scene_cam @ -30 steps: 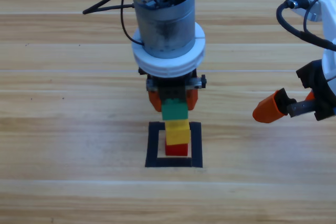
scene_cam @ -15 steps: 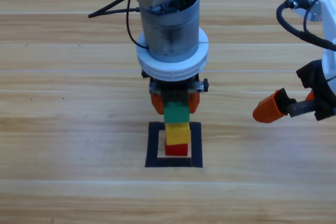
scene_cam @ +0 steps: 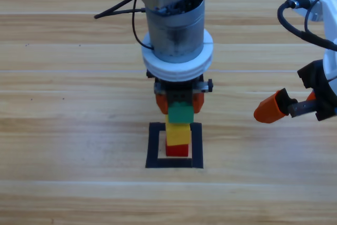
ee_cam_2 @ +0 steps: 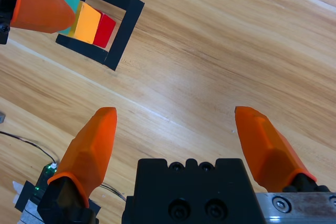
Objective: Stack the blocks in the rectangular block: red at the bottom, yellow in the middle, green on top
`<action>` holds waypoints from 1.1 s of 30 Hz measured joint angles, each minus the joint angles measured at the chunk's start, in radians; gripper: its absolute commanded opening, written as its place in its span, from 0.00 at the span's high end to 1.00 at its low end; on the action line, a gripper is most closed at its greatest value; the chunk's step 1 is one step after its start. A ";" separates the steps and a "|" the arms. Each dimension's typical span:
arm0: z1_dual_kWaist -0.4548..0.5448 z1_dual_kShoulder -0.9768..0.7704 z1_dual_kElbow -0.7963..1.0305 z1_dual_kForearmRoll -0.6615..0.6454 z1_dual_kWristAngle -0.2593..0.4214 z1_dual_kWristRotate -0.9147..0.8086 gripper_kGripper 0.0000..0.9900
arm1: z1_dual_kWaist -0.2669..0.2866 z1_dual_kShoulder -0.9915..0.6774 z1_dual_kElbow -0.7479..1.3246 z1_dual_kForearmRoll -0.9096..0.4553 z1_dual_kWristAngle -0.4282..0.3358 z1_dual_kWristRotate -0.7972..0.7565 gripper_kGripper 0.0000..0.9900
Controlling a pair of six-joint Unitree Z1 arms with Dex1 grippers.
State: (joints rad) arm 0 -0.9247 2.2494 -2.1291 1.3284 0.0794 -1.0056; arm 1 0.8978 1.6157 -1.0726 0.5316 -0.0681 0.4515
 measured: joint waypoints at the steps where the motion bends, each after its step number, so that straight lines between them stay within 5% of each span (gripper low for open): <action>1: 0.000 0.000 0.000 0.000 0.000 0.000 1.00 | 0.000 0.000 0.000 0.000 0.000 0.000 0.00; 33: 0.000 0.014 0.010 0.000 0.006 0.012 1.00 | 0.000 0.000 0.000 0.000 0.000 0.000 0.00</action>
State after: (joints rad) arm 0 -0.9247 2.2637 -2.1189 1.3285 0.0855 -0.9932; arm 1 0.8977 1.6157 -1.0726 0.5316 -0.0681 0.4516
